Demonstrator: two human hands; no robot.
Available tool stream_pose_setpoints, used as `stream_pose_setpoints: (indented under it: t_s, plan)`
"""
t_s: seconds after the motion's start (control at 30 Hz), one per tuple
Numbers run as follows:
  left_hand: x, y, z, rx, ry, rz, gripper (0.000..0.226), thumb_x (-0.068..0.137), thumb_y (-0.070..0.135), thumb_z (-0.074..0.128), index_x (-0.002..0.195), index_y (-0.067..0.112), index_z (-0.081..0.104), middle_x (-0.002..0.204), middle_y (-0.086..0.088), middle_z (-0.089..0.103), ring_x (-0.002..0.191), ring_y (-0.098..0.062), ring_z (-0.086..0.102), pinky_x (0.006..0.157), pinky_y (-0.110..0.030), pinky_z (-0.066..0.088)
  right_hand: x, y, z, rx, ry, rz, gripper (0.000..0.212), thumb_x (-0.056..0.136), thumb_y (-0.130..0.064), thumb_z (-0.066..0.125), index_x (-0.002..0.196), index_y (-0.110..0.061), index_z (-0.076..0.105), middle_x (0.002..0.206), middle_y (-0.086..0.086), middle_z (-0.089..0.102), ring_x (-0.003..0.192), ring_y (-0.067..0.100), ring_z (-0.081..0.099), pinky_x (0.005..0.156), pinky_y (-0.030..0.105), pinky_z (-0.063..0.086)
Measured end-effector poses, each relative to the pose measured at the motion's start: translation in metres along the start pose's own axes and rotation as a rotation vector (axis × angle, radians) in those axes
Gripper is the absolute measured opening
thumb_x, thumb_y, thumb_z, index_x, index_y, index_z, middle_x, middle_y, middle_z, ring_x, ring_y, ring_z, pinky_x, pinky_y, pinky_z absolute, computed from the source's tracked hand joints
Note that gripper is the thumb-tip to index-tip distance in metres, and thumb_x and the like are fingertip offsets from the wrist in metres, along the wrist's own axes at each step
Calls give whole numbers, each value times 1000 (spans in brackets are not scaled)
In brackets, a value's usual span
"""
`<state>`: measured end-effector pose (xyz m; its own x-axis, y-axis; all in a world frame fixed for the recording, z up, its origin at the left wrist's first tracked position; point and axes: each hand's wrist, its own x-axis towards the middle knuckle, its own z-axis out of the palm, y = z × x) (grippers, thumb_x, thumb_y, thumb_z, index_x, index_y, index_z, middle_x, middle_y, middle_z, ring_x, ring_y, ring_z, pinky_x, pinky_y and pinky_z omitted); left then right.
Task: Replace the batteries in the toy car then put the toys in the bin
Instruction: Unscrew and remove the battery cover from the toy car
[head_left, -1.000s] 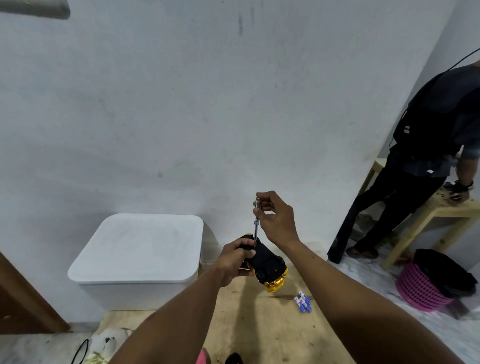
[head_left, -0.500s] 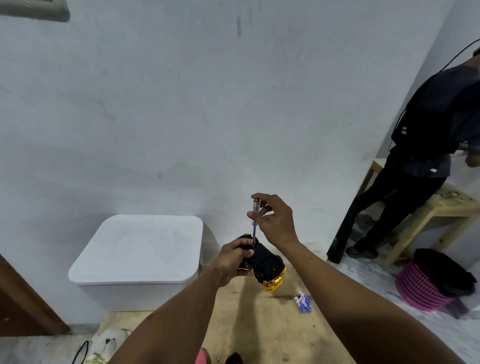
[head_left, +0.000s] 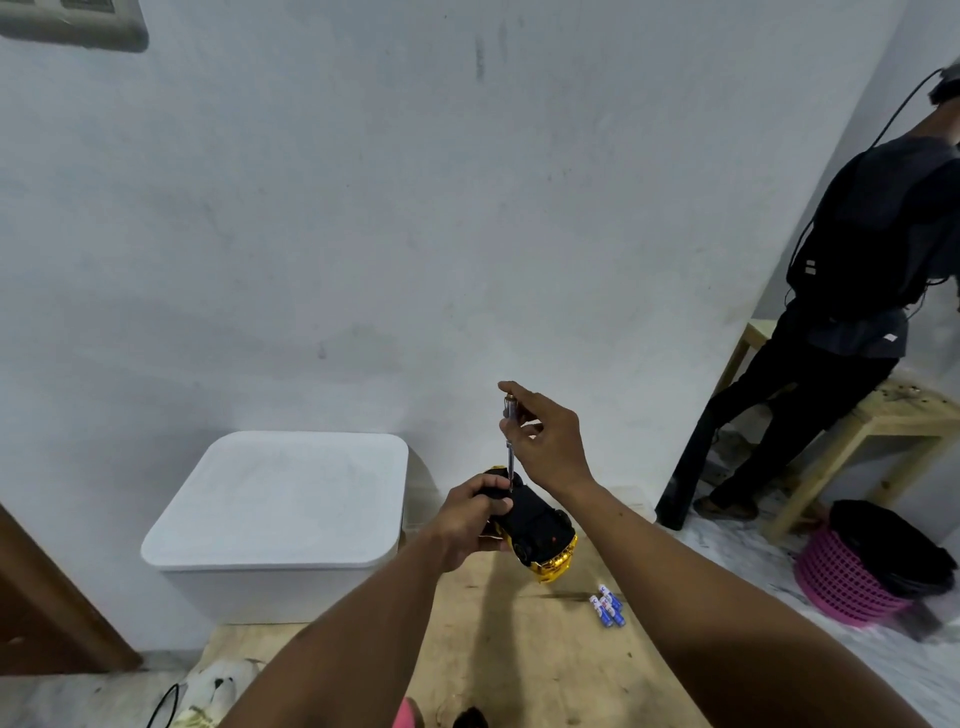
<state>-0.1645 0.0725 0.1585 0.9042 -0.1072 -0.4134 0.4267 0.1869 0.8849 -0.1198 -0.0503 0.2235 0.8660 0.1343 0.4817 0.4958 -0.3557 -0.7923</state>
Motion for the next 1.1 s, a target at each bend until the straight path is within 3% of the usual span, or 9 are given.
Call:
stream_pose_setpoints:
  t_s: [0.17,0.27,0.37,0.53,0.7,0.8,0.93,1.1]
  plan:
    - [-1,0,0,1,-5,0,27,94,2,56,116,13,65,111,-14,64,89,-32,63,62,-37,59,1,-2,-1,-34,26,-26,35,79,-13,79,108,-29,71,90,0,60,73,12,60,66,25,53]
    - [0,-1,-1,-1,3,-4,24,93,0,56,112,13,65,106,-13,63,85,-31,63,63,-38,59,3,-2,-1,7,14,16,43,82,-2,74,120,-22,69,90,1,62,74,12,60,67,24,56]
    - [0,0,-1,-7,9,-5,22,93,-1,56,105,15,64,105,-14,62,82,-31,61,59,-36,58,2,-5,-4,58,-15,57,51,87,2,65,132,-21,60,94,4,67,76,13,62,62,13,52]
    - [0,1,-3,-3,6,-3,22,93,1,57,107,15,64,107,-14,62,83,-31,61,60,-36,58,-2,-5,-5,34,-8,3,35,83,-11,75,110,-28,60,85,-5,70,75,11,68,68,21,55]
    - [0,1,-5,-9,25,-7,26,93,0,56,113,14,66,109,-14,63,85,-30,62,61,-38,59,1,-6,-2,48,52,-3,32,80,1,73,105,-17,67,89,-2,64,72,15,62,55,26,59]
    - [-1,1,-5,0,17,-5,24,93,0,57,112,13,65,108,-14,63,84,-30,62,62,-38,59,0,-4,-2,39,33,-9,32,84,-1,69,111,-18,69,95,-6,66,77,10,64,64,33,61]
    - [-3,2,-5,-1,13,-3,22,93,1,57,107,16,64,109,-14,63,85,-30,63,60,-36,59,2,-7,-1,10,22,-17,40,78,-4,78,111,-26,70,100,0,62,77,12,63,62,21,55]
    - [-3,3,-5,-6,8,1,25,94,1,56,113,13,65,112,-14,63,88,-31,63,63,-37,59,-1,-5,0,3,11,-26,37,87,-6,68,119,-25,68,97,-6,70,88,7,66,73,23,57]
